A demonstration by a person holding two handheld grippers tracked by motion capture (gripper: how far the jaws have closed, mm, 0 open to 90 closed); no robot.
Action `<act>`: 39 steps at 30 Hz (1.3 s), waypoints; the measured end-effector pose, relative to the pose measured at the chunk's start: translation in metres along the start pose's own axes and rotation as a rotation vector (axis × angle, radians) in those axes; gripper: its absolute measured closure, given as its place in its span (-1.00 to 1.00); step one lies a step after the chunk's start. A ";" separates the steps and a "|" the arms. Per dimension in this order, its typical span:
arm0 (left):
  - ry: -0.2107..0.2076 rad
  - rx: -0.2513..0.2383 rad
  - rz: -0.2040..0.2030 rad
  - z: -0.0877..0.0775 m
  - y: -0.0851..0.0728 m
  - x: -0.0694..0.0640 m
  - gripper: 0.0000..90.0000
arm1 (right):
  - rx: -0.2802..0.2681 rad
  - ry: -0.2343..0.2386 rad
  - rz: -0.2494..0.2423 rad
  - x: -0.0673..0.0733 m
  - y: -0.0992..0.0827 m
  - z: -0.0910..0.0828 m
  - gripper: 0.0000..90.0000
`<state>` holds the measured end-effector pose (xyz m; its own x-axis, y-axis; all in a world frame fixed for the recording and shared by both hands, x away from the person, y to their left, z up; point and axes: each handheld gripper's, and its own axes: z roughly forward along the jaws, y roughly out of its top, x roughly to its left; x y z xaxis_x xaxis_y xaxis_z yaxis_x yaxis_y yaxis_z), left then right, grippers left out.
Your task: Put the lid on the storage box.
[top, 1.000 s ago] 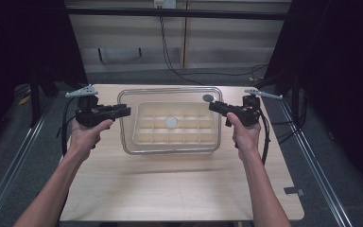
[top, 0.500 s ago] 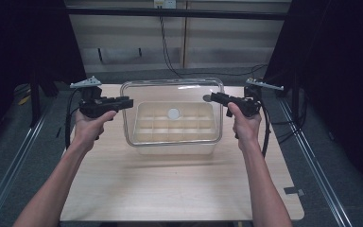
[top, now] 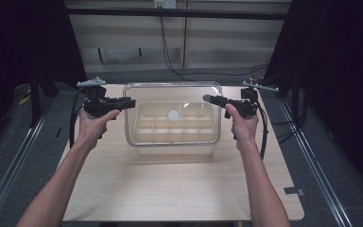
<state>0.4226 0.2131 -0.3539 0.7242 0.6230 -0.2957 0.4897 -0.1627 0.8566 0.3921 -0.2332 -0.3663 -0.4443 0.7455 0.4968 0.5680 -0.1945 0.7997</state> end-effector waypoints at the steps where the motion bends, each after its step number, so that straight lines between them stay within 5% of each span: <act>1: 0.012 0.003 -0.003 0.002 -0.001 0.001 0.47 | 0.002 -0.006 -0.002 -0.001 0.000 0.001 0.36; 16: 0.000 -0.008 -0.036 0.021 0.002 0.009 0.42 | 0.021 -0.028 0.010 -0.015 0.001 0.006 0.37; 39: 0.044 0.009 -0.084 0.043 -0.013 0.034 0.37 | 0.054 -0.089 0.046 -0.036 -0.005 0.035 0.31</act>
<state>0.4615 0.2037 -0.3934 0.6588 0.6675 -0.3469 0.5522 -0.1158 0.8257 0.4293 -0.2373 -0.4002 -0.3550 0.7908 0.4986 0.6242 -0.1966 0.7562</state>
